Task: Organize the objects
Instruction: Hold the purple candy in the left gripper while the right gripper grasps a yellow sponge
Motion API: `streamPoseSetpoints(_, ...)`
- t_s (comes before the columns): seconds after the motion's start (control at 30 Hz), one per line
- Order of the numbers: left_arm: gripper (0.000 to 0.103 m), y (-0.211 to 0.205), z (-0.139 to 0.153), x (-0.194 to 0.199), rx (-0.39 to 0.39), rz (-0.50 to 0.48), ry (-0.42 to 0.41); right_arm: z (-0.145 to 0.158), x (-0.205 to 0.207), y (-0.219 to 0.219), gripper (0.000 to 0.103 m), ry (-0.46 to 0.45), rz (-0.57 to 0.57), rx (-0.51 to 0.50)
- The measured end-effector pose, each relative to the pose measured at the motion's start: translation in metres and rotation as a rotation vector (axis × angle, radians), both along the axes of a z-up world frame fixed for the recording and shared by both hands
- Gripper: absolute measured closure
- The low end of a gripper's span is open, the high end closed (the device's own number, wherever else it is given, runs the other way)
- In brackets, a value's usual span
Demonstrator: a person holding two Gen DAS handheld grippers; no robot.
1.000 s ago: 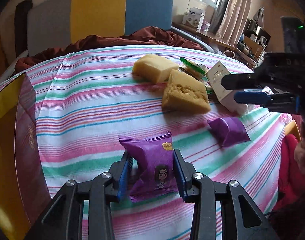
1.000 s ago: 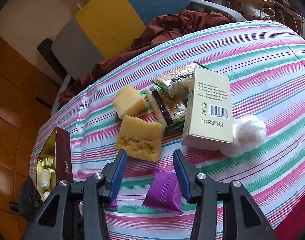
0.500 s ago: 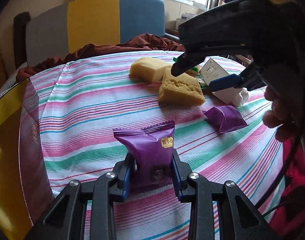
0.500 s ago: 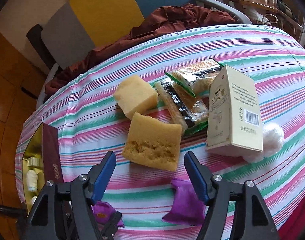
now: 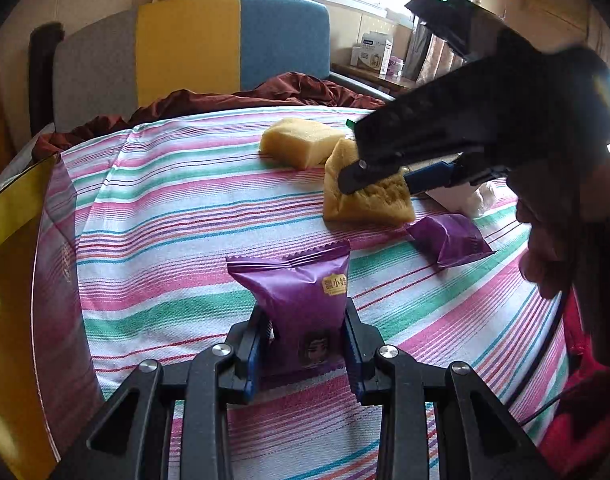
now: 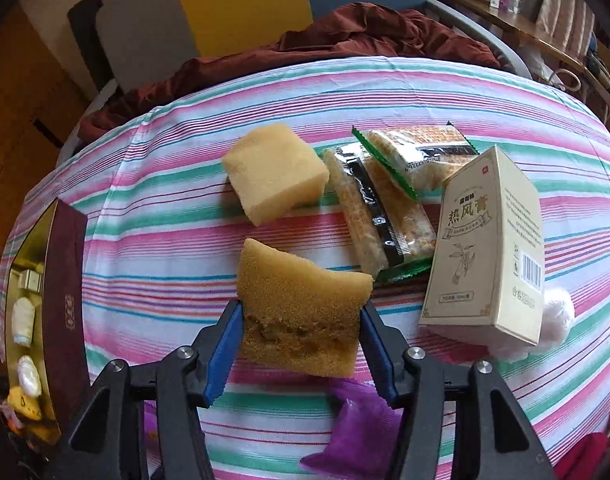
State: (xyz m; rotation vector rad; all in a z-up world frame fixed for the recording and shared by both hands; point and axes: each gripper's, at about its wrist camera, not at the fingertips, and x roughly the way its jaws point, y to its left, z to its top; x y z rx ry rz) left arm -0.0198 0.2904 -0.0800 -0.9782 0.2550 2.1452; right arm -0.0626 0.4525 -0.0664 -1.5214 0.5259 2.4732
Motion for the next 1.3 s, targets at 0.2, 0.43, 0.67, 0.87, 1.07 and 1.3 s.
streamPoseSetpoints(0.2, 0.069, 0.001, 0.0, 0.002, -0.002, 0.005, 0.008, -0.002, -0.003, 0.006, 0.046, 0.016, -0.018, -0.025)
streamPoseSetpoints(0.43, 0.069, 0.004, 0.0, 0.002, -0.015, 0.009, 0.024, -0.005, -0.014, 0.001, 0.046, 0.0, -0.009, 0.01)
streamPoseSetpoints(0.67, 0.069, 0.004, 0.0, 0.002, -0.02, 0.011, 0.03, -0.006, -0.014, -0.001, 0.046, -0.01, -0.004, 0.022)
streamPoseSetpoints(0.87, 0.07, 0.004, 0.0, 0.005, -0.026, 0.011, 0.036, -0.005, -0.011, -0.002, 0.046, -0.01, 0.0, 0.032)
streamPoseSetpoints(1.07, 0.07, 0.004, 0.001, 0.005, -0.029, 0.011, 0.037, -0.006, -0.011, -0.003, 0.046, -0.008, 0.006, 0.044)
streamPoseSetpoints(1.3, 0.07, -0.002, 0.009, 0.007, -0.023, 0.018, -0.021, -0.006, -0.01, -0.002, 0.046, -0.008, 0.012, 0.05)
